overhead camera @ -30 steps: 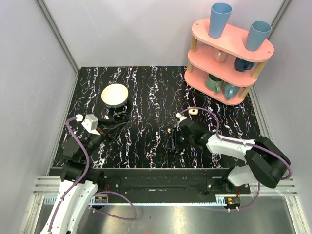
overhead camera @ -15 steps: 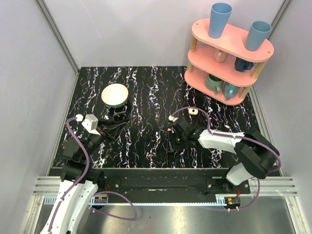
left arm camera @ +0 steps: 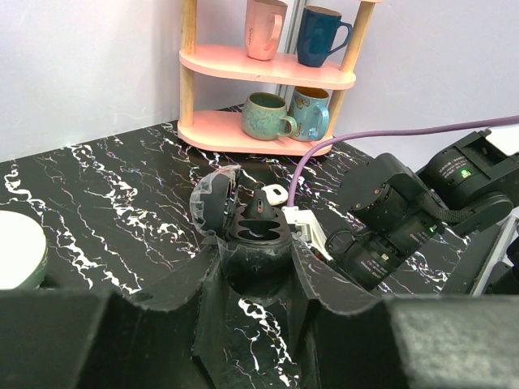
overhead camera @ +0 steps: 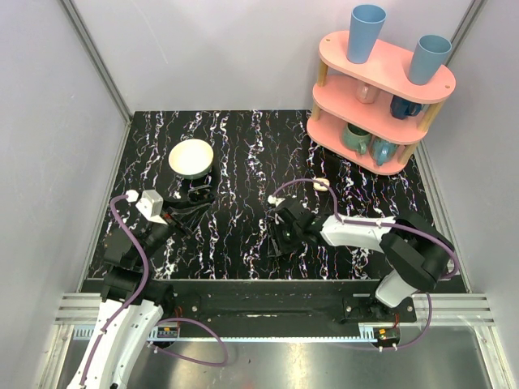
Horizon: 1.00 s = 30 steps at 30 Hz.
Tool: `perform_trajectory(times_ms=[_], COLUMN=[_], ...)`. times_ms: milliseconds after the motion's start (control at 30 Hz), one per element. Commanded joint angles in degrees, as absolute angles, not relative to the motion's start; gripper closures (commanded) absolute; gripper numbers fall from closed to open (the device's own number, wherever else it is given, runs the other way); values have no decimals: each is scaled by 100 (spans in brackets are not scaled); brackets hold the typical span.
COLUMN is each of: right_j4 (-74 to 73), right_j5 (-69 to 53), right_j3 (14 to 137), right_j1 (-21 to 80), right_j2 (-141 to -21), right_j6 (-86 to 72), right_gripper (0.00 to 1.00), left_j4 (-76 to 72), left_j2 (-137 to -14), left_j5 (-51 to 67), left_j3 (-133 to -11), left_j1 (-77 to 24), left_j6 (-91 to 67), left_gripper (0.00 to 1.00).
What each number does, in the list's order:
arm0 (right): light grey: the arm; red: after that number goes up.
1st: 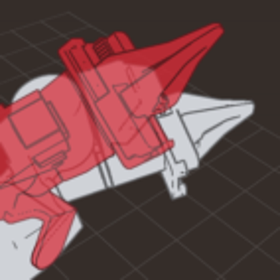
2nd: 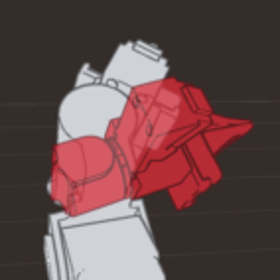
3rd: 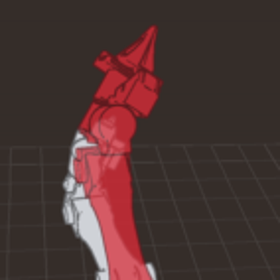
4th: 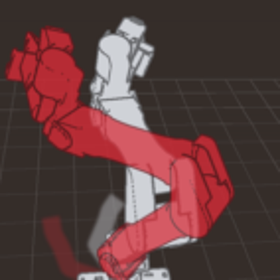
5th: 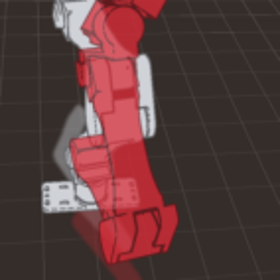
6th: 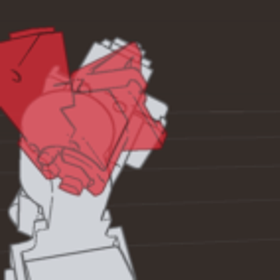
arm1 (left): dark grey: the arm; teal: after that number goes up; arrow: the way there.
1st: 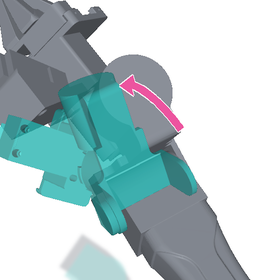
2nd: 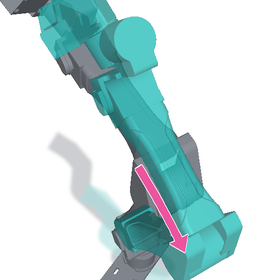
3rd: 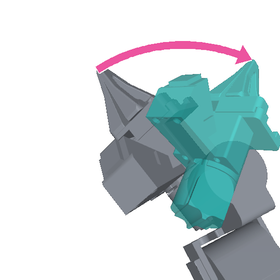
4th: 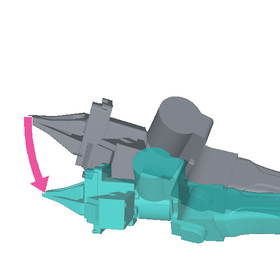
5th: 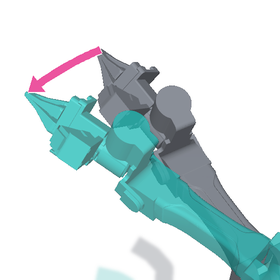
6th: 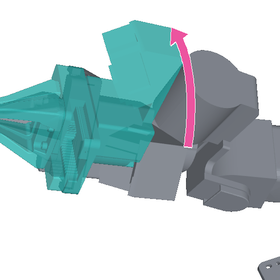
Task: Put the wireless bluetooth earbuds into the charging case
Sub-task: Pick up the left earbud from the center of the board.
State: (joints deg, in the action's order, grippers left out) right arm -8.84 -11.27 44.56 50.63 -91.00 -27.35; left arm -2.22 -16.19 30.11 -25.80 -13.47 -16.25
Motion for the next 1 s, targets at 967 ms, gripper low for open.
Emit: perform_trajectory(times_ms=[967], right_j4=[-1239], right_j5=[-747], right_j3=[4386], right_j1=[5520], right_j2=[-9272], right_j6=[-2619], right_gripper=[64], left_j4=[-360], left_j2=[-1538], left_j5=[2909], left_j3=[-2804], left_j1=[-1354], left_j6=[-1600], left_gripper=[97])
